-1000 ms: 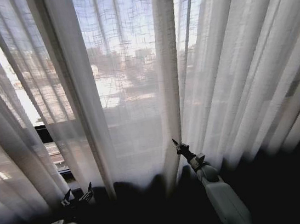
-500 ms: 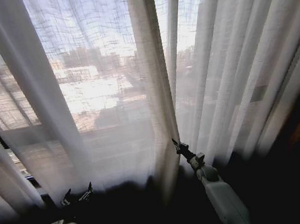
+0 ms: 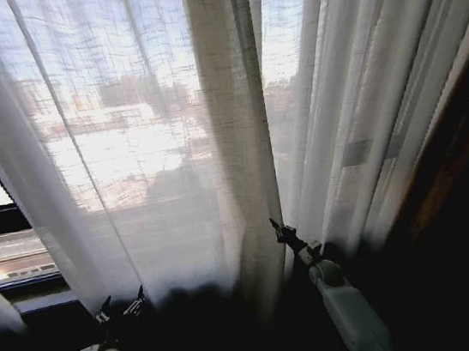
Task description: Open the curtains by pulling them apart, changing their state from closed to fully open.
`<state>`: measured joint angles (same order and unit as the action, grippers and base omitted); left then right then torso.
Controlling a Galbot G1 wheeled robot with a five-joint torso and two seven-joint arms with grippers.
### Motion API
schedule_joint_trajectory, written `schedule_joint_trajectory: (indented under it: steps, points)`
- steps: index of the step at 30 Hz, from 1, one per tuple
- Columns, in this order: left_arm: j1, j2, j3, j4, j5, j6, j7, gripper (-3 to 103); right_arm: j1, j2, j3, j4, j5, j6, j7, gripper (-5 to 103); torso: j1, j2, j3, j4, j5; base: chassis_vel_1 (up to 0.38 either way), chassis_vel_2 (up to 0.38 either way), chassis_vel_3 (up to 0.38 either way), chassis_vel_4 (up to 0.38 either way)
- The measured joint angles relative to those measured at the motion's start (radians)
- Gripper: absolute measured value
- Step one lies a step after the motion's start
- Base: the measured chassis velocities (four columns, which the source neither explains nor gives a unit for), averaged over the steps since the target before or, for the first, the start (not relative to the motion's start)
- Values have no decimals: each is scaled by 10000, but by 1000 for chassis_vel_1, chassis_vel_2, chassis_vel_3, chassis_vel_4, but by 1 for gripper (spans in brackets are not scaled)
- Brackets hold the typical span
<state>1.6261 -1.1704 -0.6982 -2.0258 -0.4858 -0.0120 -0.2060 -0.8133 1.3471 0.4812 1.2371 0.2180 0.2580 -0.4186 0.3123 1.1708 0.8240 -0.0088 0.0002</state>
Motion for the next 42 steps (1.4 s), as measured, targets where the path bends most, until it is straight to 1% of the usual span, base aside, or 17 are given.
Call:
schedule_joint_trajectory:
  steps: [22, 27, 31, 32, 33, 38, 39, 40, 42]
  points:
    - [0, 0, 0, 0, 0, 0, 0, 100, -29, 2, 50, -47, -38, 151, -151, 0, 1, -1, 0, 0, -2, -352, -354, 356, 358]
    - [-1, 0, 0, 0, 0, -1, 0, 100, -25, 27, 24, -59, 6, 290, -78, 0, 2, -1, 0, -2, -3, -353, -368, 342, 351]
    - [0, 0, 0, 0, 0, 0, 0, 100, -36, 50, -1, -14, 61, 308, 46, 0, 1, 0, 0, 1, 2, -271, -263, 284, 302]
    - [0, -1, 2, 0, 0, 0, 6, 100, -35, 47, 8, -7, 60, 327, 54, 0, 1, -1, 0, -5, 2, -188, -176, 179, 219]
    - [0, -1, 2, 0, 0, 0, 7, 100, -35, 45, 15, -7, 60, 343, 56, 0, 1, -1, 0, -6, 5, -116, -176, 96, 111]
    - [0, -1, 1, -1, 0, -1, 8, 100, -20, 47, 32, -29, 58, 445, 68, 0, 1, -1, 0, -5, 3, -54, -74, 44, 46]
    - [0, -1, 0, -1, 0, -1, 8, 100, -18, 55, 28, -35, 57, 459, 66, 0, 1, -1, 1, 0, 1, 0, 0, 0, 0]
    - [0, 3, -8, 1, 0, 0, -1, 100, -19, 64, 77, -37, 52, 453, -117, 0, 1, -1, 0, 7, -7, 43, 30, -50, -54]
    - [-1, 3, -9, 1, 0, 0, -1, 100, -28, 56, 110, -38, 52, 431, -213, 0, 2, -1, 1, 5, -3, 27, 31, -54, -24]
